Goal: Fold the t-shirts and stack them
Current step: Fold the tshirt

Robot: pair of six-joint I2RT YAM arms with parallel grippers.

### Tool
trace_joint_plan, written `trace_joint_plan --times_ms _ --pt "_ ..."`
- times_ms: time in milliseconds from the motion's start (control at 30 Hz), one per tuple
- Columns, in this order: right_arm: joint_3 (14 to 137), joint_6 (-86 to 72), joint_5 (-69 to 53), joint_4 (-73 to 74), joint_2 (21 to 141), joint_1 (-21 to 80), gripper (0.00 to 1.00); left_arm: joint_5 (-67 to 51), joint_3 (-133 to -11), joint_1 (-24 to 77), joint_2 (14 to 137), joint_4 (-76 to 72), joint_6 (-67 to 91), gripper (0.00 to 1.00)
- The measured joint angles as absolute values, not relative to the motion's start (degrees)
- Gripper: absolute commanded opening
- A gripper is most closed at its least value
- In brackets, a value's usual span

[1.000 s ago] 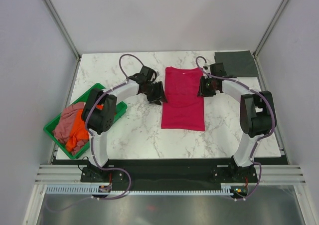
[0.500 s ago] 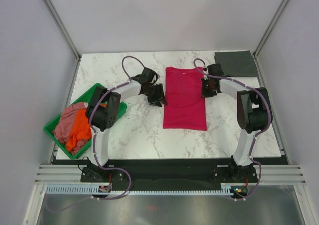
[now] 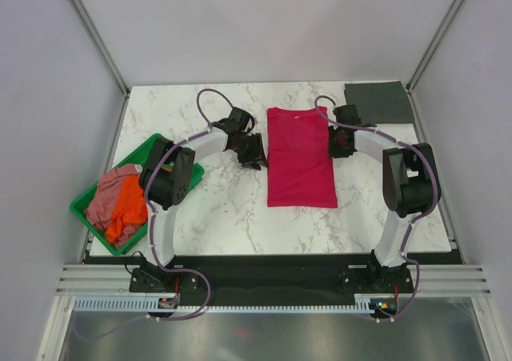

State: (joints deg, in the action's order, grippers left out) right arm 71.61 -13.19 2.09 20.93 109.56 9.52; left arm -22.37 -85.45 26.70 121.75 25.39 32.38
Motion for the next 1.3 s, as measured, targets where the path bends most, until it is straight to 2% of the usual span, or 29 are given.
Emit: trace_joint_plan --times_ms 33,133,200,267,333,500,700,933,1100,1200,1300 --pt "71.64 -13.45 2.39 21.06 109.4 9.5 0.38 -22.04 -85.45 26.7 121.56 25.45 32.36 0.46" --pt "71.66 -13.69 2.28 22.28 108.44 9.47 0.39 -19.94 -85.45 26.81 120.84 26.46 32.29 0.46" --pt "71.92 -13.65 1.04 23.42 107.15 9.45 0.28 -19.03 -85.45 26.68 120.27 27.53 32.25 0.46" --pt "72.4 -13.63 -0.99 24.27 105.25 9.56 0.08 -19.03 -85.52 26.59 119.7 28.27 32.23 0.43" --pt "72.79 -13.89 -3.49 24.45 103.18 10.0 0.0 -19.84 -86.48 26.59 119.42 29.15 32.12 0.4" --pt "73.03 -15.46 -11.51 23.42 100.22 12.16 0.0 -23.11 -91.48 27.77 119.44 29.5 32.1 0.36" --pt "74.08 -15.9 -18.2 23.14 102.65 14.81 0.0 -24.23 -96.4 29.36 122.26 28.71 32.03 0.35" --pt "77.03 -15.88 -19.2 22.59 110.63 14.74 0.0 -21.45 -96.86 29.3 128.64 28.62 31.88 0.34" --pt "77.06 -15.84 -17.93 22.61 114.02 14.74 0.0 -20.25 -96.92 28.95 128.73 28.1 31.86 0.34" --pt "77.06 -15.77 -17.61 22.5 114.06 14.76 0.0 -19.62 -96.9 28.99 128.53 28.1 31.86 0.39" --pt "77.32 -15.86 -17.5 22.72 114.06 14.76 0.09 -19.81 -96.88 29.02 128.18 27.83 31.7 0.46"
